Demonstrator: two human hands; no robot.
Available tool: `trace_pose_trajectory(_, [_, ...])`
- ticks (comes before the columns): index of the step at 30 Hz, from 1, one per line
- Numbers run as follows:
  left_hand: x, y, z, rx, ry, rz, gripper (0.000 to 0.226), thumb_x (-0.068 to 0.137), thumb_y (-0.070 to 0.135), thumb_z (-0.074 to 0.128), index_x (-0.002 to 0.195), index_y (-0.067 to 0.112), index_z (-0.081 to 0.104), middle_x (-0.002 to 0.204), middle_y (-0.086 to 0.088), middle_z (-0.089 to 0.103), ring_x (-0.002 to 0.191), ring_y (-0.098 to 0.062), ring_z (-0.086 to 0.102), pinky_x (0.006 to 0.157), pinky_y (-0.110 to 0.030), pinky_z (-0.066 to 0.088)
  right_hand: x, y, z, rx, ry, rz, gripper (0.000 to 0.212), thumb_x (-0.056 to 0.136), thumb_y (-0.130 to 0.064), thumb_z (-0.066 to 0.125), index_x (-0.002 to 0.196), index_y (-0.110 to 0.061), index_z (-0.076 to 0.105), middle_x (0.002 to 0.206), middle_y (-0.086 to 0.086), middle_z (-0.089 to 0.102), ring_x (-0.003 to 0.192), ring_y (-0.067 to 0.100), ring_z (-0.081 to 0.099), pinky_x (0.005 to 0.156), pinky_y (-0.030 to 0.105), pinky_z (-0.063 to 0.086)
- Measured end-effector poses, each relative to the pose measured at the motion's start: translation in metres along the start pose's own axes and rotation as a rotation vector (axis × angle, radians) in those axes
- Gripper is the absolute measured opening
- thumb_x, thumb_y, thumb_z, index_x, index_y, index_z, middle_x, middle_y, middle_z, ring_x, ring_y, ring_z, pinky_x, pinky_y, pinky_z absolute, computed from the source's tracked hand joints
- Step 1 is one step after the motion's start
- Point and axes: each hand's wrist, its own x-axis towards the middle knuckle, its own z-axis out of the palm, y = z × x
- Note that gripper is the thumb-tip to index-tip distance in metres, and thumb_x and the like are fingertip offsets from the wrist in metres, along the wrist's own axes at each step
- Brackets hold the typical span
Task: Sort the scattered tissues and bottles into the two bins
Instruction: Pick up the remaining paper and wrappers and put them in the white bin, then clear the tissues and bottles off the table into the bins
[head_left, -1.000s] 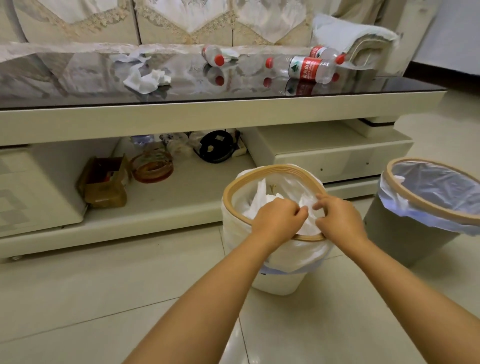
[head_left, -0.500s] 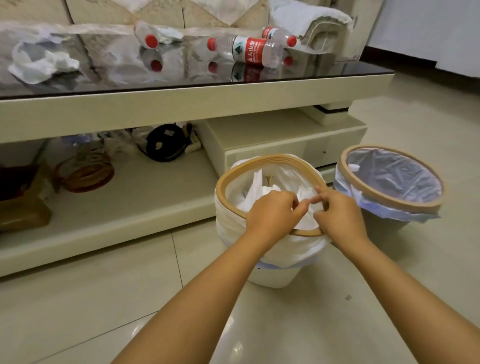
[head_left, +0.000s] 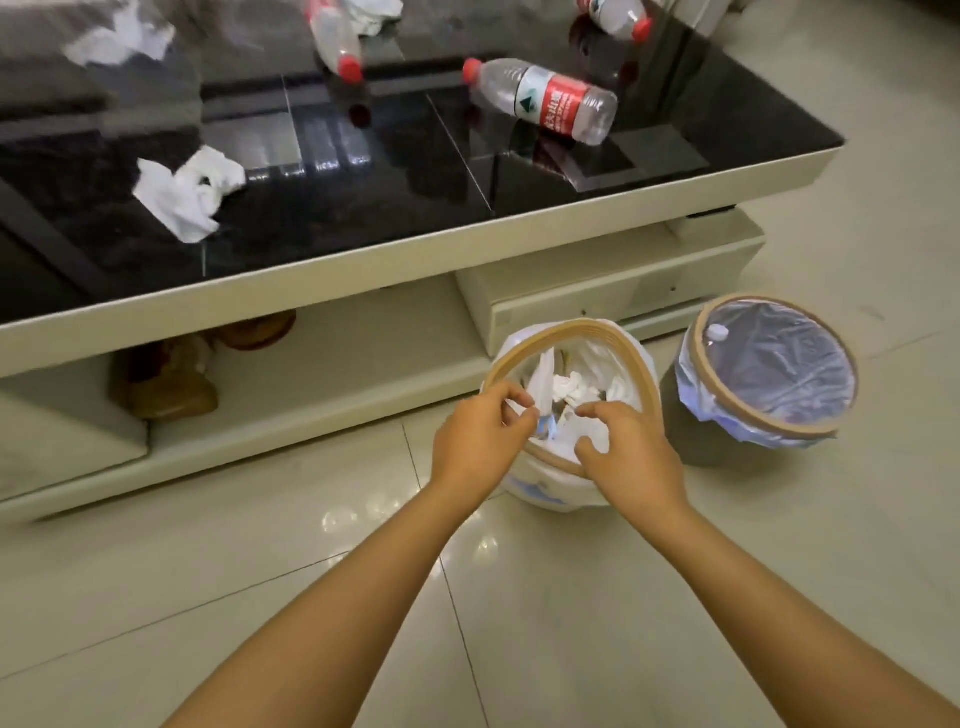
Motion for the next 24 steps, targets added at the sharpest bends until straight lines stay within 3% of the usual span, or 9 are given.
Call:
trace_pose_trajectory(3, [-0.017, 0.014, -0.055, 0.018, -0.022, -0.064, 0.008, 0.086, 0.038, 0.059, 0.093, 0.034, 0.062, 0.07, 0.01, 0.059, 0.07, -0.008, 0.057, 0.057, -0.025, 0.039, -0.004, -0.052, -0.022, 0.044, -0.039, -0.016, 0.036, 0.087, -0.022, 0.059, 0.124, -0.022, 0.06, 0.129, -0.001, 0.06, 0.118, 0.019, 0.053, 0.094, 0.031, 0.041])
trace_pose_trajectory(8, [-0.036, 0.029, -0.145, -0.007, -0.042, -0.142, 0.009, 0.086, 0.039, 0.057, 0.093, 0.036, 0.061, 0.075, 0.011, 0.063, 0.074, -0.007, 0.06, 0.064, -0.026, 0.043, -0.007, -0.15, -0.05, 0.055, -0.121, -0.042, 0.041, 0.09, -0.025, 0.056, 0.131, -0.022, 0.054, 0.125, 0.0, 0.061, 0.112, 0.019, 0.056, 0.084, 0.028, 0.044])
trace_pose_trajectory(11, [-0.039, 0.031, -0.196, -0.01, -0.028, -0.153, 0.01, 0.087, 0.039, 0.056, 0.096, 0.036, 0.061, 0.076, 0.012, 0.062, 0.075, -0.007, 0.059, 0.065, -0.026, 0.043, -0.002, -0.204, -0.056, 0.051, -0.167, -0.066, 0.048, 0.09, -0.029, 0.056, 0.136, -0.023, 0.046, 0.134, 0.0, 0.055, 0.121, 0.02, 0.052, 0.094, 0.035, 0.046])
trace_pose_trajectory(14, [-0.025, 0.029, -0.241, -0.033, 0.014, -0.171, 0.014, 0.086, 0.033, 0.059, 0.099, 0.036, 0.059, 0.077, 0.01, 0.06, 0.075, -0.009, 0.059, 0.068, -0.03, 0.049, 0.013, -0.246, -0.057, 0.081, -0.208, -0.093, 0.053, 0.089, -0.028, 0.058, 0.139, -0.026, 0.041, 0.139, -0.003, 0.049, 0.125, 0.018, 0.048, 0.097, 0.033, 0.044])
trace_pose_trajectory(19, [0.026, 0.011, -0.28, -0.111, 0.124, -0.197, 0.036, 0.081, 0.015, 0.066, 0.111, 0.03, 0.053, 0.1, 0.009, 0.059, 0.09, -0.01, 0.058, 0.084, -0.032, 0.049, 0.054, -0.274, -0.049, 0.089, -0.252, -0.139, 0.055, 0.088, -0.029, 0.059, 0.139, -0.027, 0.039, 0.139, -0.005, 0.047, 0.122, 0.017, 0.049, 0.096, 0.036, 0.046])
trace_pose_trajectory(24, [0.095, -0.006, -0.301, 0.096, 0.253, -0.207, 0.061, 0.077, 0.015, 0.073, 0.132, 0.023, 0.047, 0.125, 0.002, 0.053, 0.114, -0.019, 0.05, 0.093, -0.037, 0.044, 0.117, -0.283, -0.041, 0.065, -0.323, -0.165, 0.056, 0.088, -0.029, 0.059, 0.14, -0.03, 0.036, 0.142, -0.009, 0.042, 0.122, 0.016, 0.049, 0.094, 0.034, 0.046])
